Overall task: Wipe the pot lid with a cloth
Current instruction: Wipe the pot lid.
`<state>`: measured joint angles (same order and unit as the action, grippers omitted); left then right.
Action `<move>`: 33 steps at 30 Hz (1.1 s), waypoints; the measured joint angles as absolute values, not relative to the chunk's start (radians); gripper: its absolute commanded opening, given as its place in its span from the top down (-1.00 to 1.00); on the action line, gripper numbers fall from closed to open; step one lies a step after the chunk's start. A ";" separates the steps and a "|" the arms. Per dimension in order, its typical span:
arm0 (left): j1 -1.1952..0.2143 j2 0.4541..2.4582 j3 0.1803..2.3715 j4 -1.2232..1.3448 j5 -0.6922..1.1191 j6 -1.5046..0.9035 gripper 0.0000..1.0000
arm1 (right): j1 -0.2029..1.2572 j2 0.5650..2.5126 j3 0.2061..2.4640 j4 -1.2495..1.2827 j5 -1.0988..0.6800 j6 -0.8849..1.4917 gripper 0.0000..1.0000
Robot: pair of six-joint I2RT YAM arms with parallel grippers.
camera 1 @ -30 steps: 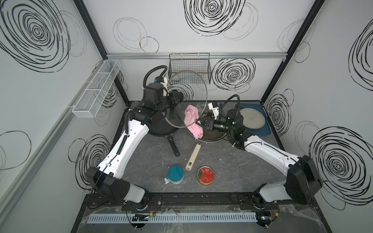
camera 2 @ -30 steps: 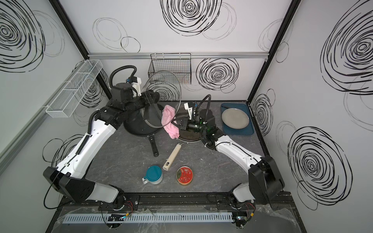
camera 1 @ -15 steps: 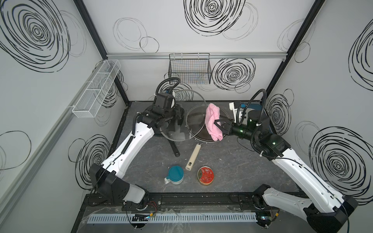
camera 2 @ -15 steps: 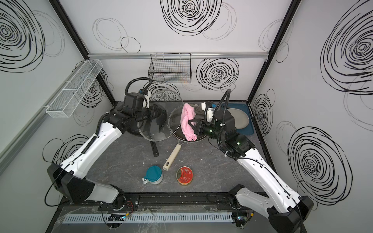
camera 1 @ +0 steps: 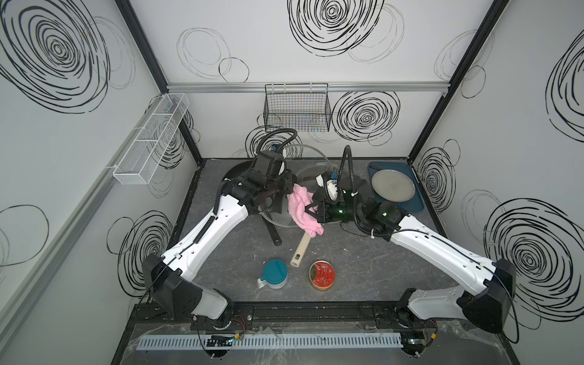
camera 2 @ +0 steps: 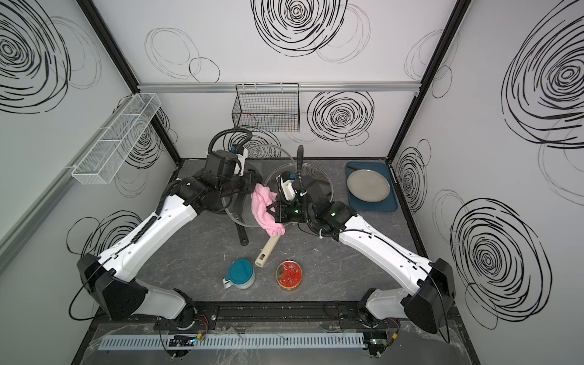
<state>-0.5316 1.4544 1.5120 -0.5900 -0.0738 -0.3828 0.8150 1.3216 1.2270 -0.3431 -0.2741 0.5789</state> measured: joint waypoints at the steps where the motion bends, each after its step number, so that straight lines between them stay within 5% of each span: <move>1: -0.532 1.454 1.512 -0.590 -0.075 -0.381 1.00 | 0.813 1.321 1.227 -0.345 -0.270 0.579 1.00; 19: -0.556 1.432 1.499 -0.648 -0.063 -0.357 1.00 | 0.617 1.306 1.345 -0.391 -0.293 0.540 1.00; 33: -0.593 1.425 1.499 -0.684 -0.023 -0.306 1.00 | 0.572 1.532 1.534 -0.379 -0.401 0.507 1.00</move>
